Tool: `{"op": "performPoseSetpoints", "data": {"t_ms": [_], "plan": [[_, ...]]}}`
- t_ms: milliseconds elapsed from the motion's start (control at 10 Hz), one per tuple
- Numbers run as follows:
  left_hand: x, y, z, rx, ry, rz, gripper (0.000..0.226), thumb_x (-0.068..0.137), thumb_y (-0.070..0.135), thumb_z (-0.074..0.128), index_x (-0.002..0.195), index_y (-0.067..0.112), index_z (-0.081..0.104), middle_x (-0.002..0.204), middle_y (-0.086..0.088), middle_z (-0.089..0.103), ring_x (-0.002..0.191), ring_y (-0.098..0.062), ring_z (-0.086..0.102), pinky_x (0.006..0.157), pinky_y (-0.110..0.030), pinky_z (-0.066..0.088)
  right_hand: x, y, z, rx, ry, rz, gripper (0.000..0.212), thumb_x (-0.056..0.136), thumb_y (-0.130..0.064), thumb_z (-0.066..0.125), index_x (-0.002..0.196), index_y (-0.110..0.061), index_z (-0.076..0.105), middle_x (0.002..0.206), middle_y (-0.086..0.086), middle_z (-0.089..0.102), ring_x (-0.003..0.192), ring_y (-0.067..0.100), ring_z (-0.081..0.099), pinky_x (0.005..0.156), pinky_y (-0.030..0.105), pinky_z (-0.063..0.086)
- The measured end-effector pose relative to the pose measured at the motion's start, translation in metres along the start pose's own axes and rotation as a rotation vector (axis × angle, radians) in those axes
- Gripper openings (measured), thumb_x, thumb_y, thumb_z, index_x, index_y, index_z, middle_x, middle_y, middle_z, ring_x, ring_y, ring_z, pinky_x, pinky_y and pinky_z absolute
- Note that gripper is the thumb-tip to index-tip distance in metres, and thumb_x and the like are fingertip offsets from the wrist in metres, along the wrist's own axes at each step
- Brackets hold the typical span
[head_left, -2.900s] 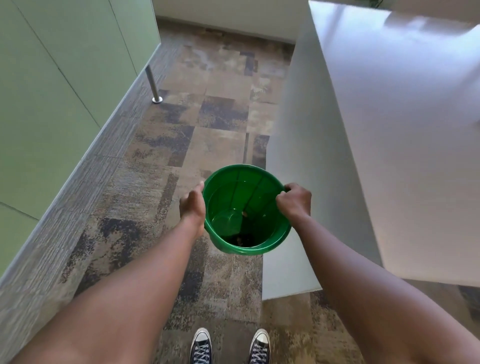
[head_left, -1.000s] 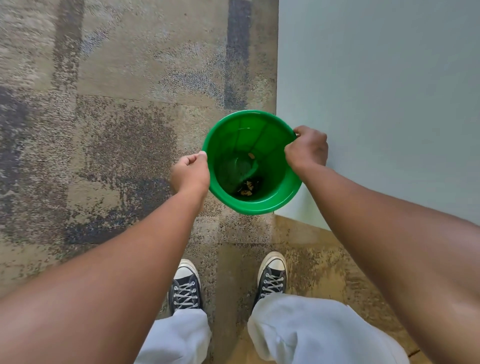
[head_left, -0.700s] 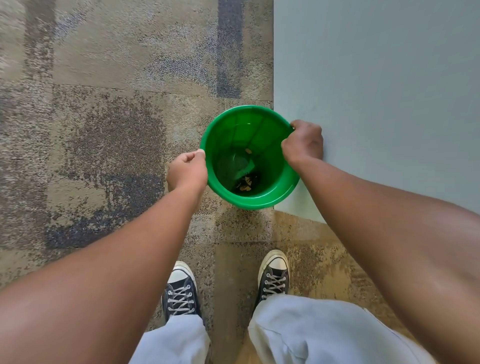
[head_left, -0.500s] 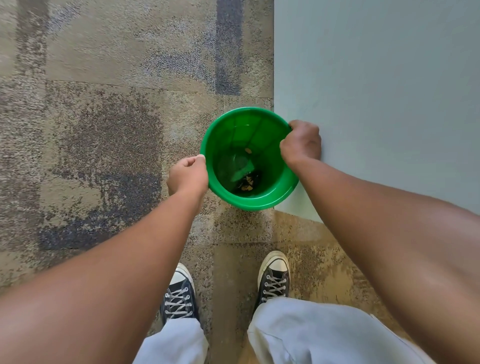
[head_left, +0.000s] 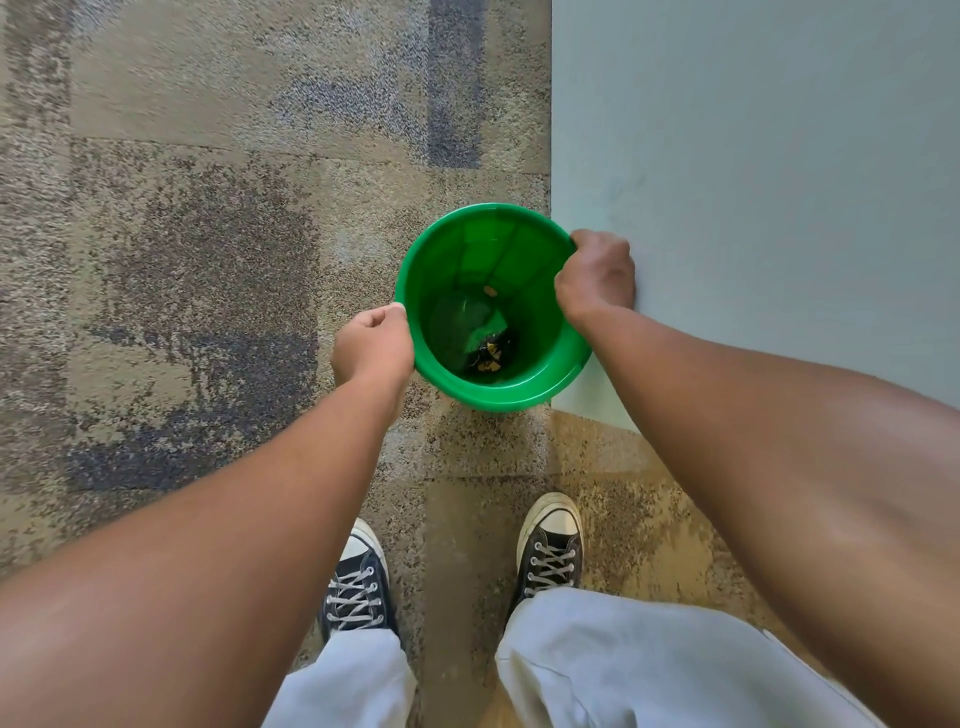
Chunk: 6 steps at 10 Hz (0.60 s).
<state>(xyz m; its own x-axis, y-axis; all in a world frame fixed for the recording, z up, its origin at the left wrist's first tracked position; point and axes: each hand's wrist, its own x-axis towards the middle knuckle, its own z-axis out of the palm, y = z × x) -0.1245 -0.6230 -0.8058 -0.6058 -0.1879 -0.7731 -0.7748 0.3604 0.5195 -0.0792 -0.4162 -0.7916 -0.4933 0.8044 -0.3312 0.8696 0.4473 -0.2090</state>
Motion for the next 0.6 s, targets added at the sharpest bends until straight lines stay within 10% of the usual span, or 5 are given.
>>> {"op": "performPoseSetpoints", "data": {"t_ms": [200, 500, 600], "plan": [[-0.011, 0.008, -0.003, 0.109, 0.001, 0.012, 0.038, 0.098, 0.039, 0.061, 0.134, 0.031, 0.061, 0.113, 0.005, 0.064, 0.095, -0.019, 0.063, 0.09, -0.037, 0.056, -0.014, -0.004, -0.014, -0.043, -0.031, -0.026, 0.029, 0.087, -0.006, 0.049, 0.114, -0.007, 0.061, 0.124, 0.013, 0.058, 0.111, 0.034, 0.056, 0.09, 0.034, 0.046], [-0.056, 0.032, -0.035, 0.553, -0.123, 0.284, 0.046, 0.099, 0.049, 0.049, 0.144, 0.039, 0.052, 0.128, 0.003, 0.068, 0.118, -0.032, 0.066, 0.097, -0.047, 0.056, -0.075, -0.018, -0.039, -0.098, -0.092, -0.285, 0.041, 0.105, -0.034, 0.03, 0.114, -0.008, 0.059, 0.126, 0.011, 0.056, 0.118, 0.029, 0.05, 0.1, 0.043, 0.04], [-0.073, 0.044, -0.048, 0.701, -0.177, 0.39, 0.051, 0.106, 0.046, 0.041, 0.156, 0.034, 0.041, 0.161, -0.003, 0.042, 0.148, -0.029, 0.039, 0.116, -0.054, 0.039, -0.094, -0.029, -0.049, -0.114, -0.154, -0.339, 0.05, 0.106, -0.037, 0.024, 0.139, -0.008, 0.048, 0.158, 0.012, 0.033, 0.147, 0.027, 0.026, 0.12, 0.044, 0.022]]}}
